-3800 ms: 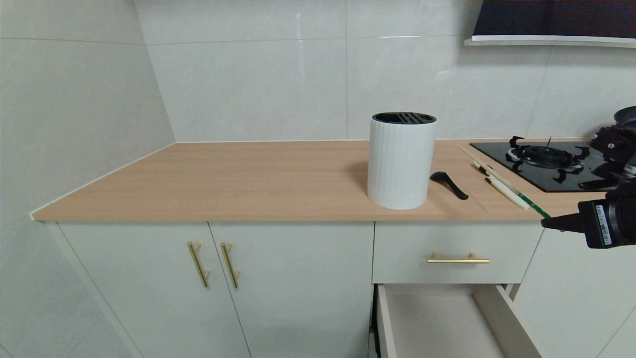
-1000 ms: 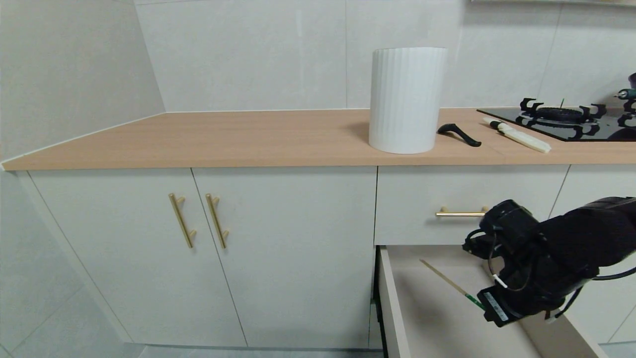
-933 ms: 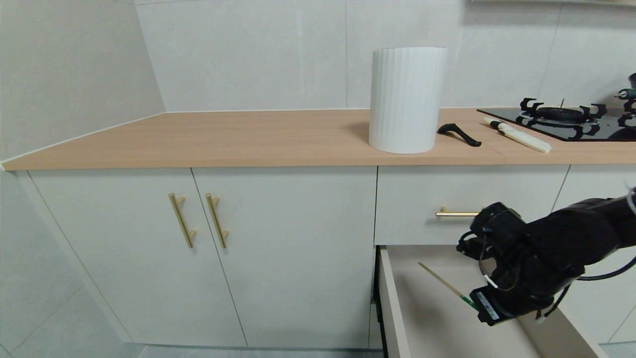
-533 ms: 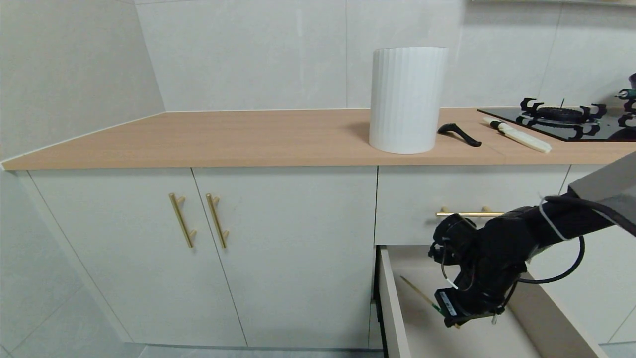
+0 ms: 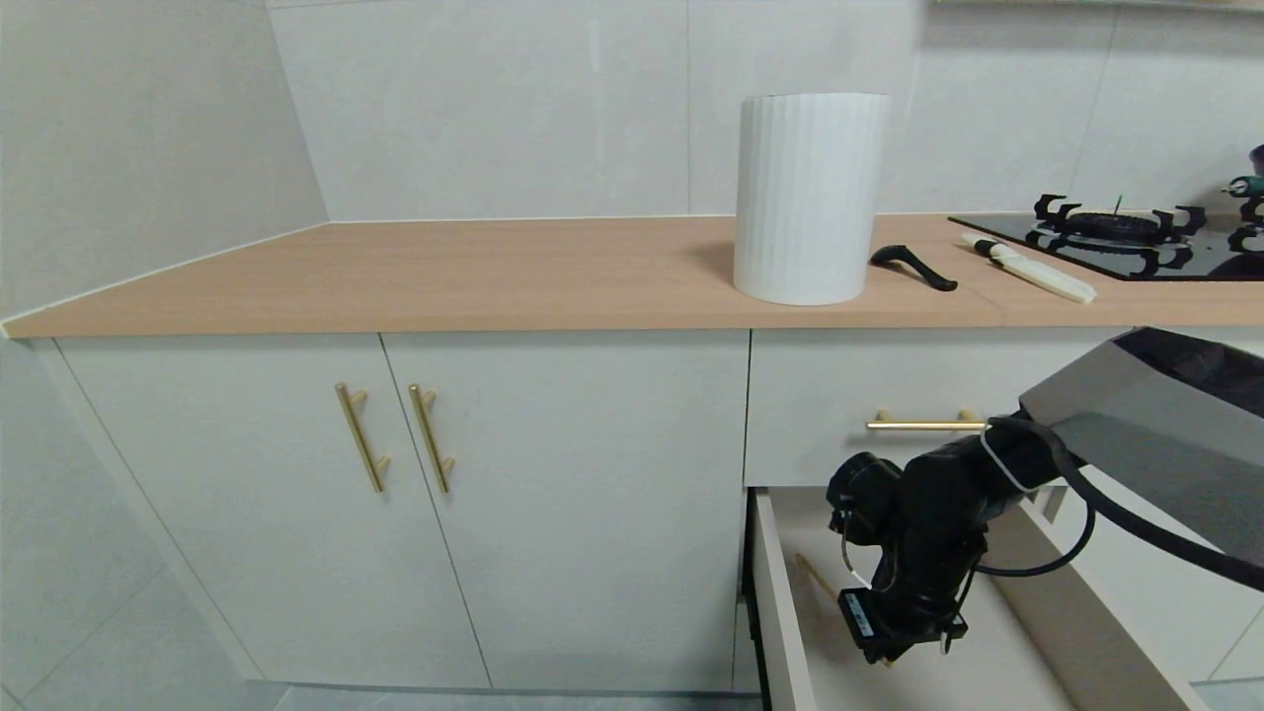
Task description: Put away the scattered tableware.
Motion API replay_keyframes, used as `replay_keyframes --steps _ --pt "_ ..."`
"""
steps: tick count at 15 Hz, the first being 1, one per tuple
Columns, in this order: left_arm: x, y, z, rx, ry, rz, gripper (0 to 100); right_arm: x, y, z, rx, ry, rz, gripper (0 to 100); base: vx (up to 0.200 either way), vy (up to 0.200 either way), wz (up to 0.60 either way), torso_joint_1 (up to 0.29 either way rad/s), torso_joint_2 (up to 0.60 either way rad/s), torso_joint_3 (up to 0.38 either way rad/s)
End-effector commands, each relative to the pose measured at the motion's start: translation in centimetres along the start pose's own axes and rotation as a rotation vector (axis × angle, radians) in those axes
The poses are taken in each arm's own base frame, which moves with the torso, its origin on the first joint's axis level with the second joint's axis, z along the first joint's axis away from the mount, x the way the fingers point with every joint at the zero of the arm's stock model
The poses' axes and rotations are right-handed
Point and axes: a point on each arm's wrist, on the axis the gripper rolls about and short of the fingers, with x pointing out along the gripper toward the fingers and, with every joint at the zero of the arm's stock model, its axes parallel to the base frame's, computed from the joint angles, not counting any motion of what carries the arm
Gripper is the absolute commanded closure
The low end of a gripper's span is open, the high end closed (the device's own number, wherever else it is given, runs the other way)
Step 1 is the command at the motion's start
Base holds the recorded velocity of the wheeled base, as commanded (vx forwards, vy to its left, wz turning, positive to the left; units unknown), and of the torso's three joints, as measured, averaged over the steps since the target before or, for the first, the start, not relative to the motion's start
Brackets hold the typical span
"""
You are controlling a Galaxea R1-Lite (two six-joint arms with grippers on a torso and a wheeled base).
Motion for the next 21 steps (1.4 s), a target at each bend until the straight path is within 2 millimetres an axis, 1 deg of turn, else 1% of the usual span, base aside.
replay_keyframes --steps 1,7,8,16,18,19,20,21 --pt "0.0 0.0 0.0 0.000 0.000 0.000 0 0.7 0.2 -0.1 -0.007 0.013 -0.011 100 0.000 0.000 0.00 0.000 0.00 0.000" --pt "0.0 0.0 0.0 0.000 0.000 0.000 0 0.7 0.2 -0.1 -0.007 0.017 -0.013 100 0.000 0.000 0.00 0.000 0.00 0.000" --pt "0.0 0.0 0.0 0.000 0.000 0.000 0 0.7 0.2 -0.1 -0.007 0.017 -0.013 0 0.000 0.000 0.00 0.000 0.00 0.000" --pt "0.0 0.0 0.0 0.000 0.000 0.000 0 0.7 0.2 -0.2 -0.007 0.017 -0.013 0 0.000 0.000 0.00 0.000 0.00 0.000" --pt "0.0 0.0 0.0 0.000 0.000 0.000 0 0.4 0.1 -0.2 -0.004 0.013 -0.012 0 0.000 0.000 0.00 0.000 0.00 0.000" --pt "0.0 0.0 0.0 0.000 0.000 0.000 0 -0.3 0.0 -0.2 0.000 -0.005 -0.006 0 0.000 0.000 0.00 0.000 0.00 0.000" --pt "0.0 0.0 0.0 0.000 0.000 0.000 0 -1.5 -0.2 -0.1 0.016 -0.034 0.004 0 0.000 0.000 0.00 0.000 0.00 0.000" --pt "0.0 0.0 0.0 0.000 0.000 0.000 0 -1.5 -0.2 -0.1 0.016 -0.034 0.004 0 0.000 0.000 0.00 0.000 0.00 0.000"
